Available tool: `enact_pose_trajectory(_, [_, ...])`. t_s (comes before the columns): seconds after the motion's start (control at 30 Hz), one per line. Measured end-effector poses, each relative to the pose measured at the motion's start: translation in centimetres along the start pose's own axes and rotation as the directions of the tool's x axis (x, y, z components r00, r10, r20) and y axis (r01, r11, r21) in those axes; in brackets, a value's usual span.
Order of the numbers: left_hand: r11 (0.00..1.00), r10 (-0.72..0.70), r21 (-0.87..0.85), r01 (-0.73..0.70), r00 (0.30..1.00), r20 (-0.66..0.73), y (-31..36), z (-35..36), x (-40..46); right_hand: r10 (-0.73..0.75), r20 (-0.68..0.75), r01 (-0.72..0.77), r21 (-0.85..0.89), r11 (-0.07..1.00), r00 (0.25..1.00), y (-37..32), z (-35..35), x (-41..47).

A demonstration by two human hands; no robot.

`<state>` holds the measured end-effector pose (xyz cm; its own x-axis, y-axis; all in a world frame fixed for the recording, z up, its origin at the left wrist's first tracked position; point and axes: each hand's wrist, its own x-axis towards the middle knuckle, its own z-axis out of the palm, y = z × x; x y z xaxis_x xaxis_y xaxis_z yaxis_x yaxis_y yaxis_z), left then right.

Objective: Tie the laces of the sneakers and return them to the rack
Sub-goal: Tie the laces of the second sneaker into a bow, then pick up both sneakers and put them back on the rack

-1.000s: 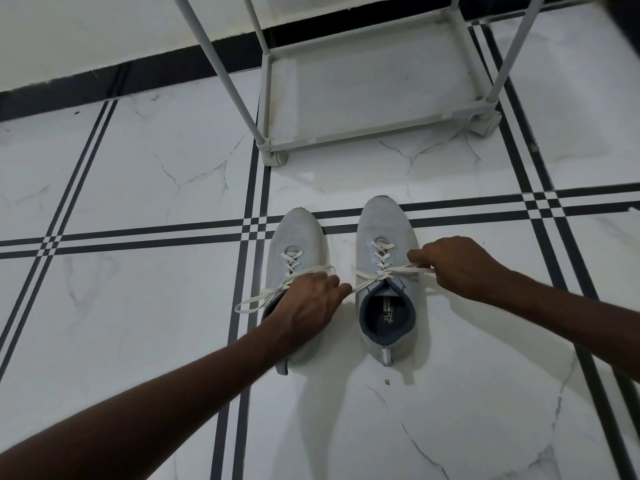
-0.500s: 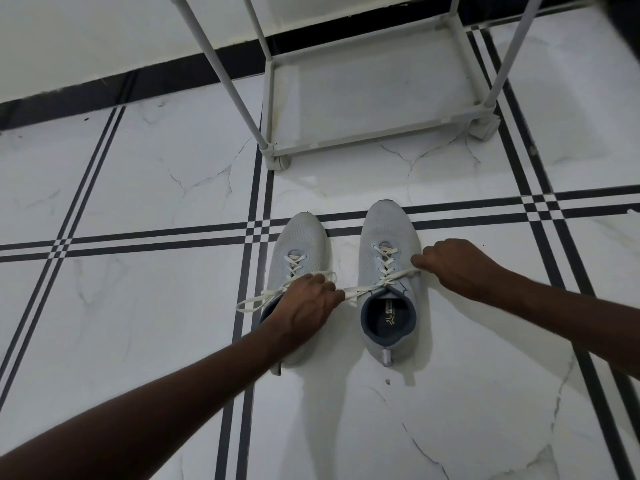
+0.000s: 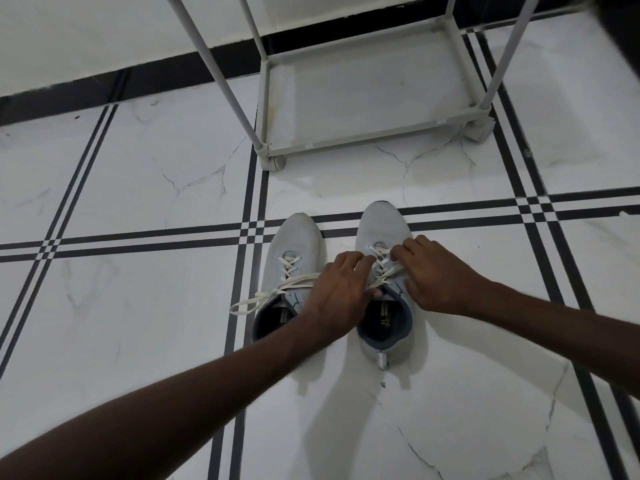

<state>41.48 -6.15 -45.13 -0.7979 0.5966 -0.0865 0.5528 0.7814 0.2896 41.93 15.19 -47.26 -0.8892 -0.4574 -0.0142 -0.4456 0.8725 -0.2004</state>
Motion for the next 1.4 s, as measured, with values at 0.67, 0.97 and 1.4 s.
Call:
enact_pose_trajectory(0.67, [0.973, -0.091, 0.227, 0.047, 0.977, 0.191, 0.5, 0.0, -0.8, 0.018, 0.095, -0.014, -0.041, 0.999, 0.995, 1.1, 1.9, 0.0])
enact_pose_trajectory(0.97, [0.982, -0.012, 0.186, -0.010, 0.993, 0.116, -2.3, -2.6, 0.9, 0.152, -0.044, -0.149, 0.063, 0.987, 0.987, -1.3, 0.6, -0.5])
enact_pose_trajectory(1.4, [0.655, -0.480, -0.319, 0.685, 0.703, 0.525, -11.6, -4.9, -8.1, 0.675, 0.396, -0.729, 0.608, 0.315, 0.622, -7.6, 2.4, -5.1])
